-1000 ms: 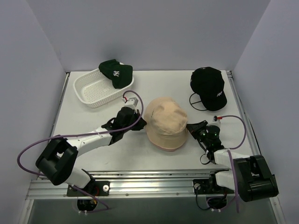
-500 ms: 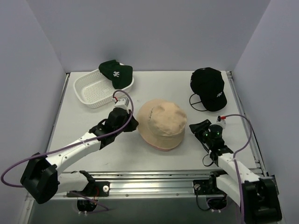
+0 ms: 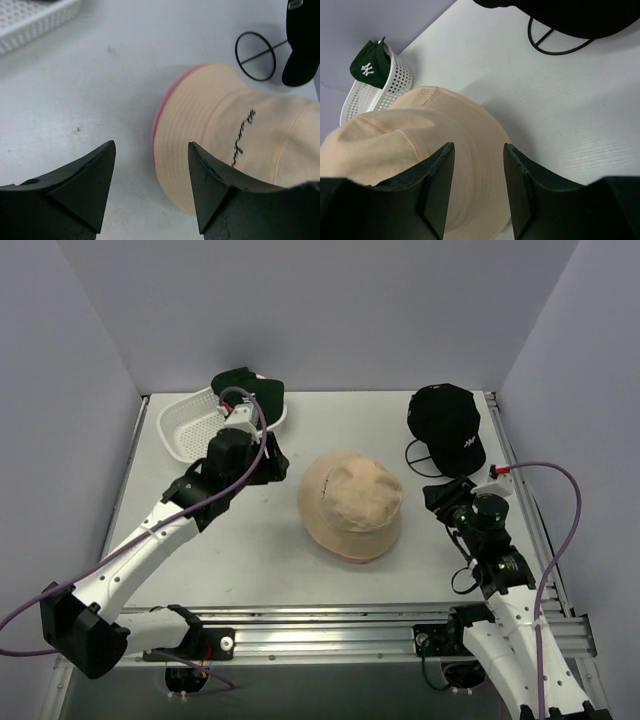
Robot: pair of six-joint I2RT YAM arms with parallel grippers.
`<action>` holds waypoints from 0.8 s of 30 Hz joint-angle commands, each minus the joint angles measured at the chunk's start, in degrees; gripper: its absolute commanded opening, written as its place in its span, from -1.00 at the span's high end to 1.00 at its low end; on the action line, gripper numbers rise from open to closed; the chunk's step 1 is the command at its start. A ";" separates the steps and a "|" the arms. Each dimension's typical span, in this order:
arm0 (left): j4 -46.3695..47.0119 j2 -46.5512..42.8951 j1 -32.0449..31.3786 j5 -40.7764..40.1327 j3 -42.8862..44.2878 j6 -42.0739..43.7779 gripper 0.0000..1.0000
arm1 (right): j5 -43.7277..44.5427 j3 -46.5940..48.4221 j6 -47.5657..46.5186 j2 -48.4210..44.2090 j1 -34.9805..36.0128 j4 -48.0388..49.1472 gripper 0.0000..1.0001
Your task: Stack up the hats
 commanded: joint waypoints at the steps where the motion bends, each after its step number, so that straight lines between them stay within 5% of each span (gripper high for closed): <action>1: -3.93 3.44 6.30 5.59 9.70 4.59 -0.36 | -1.94 6.58 -6.39 -1.71 0.03 -6.36 0.20; 9: -7.37 15.48 18.18 7.45 23.33 8.36 -0.40 | -8.79 16.69 -13.51 -3.47 0.21 -12.26 0.20; 24: -13.09 45.01 24.68 4.81 53.04 13.56 -0.45 | -12.31 17.49 -19.23 -6.20 0.38 -11.65 0.17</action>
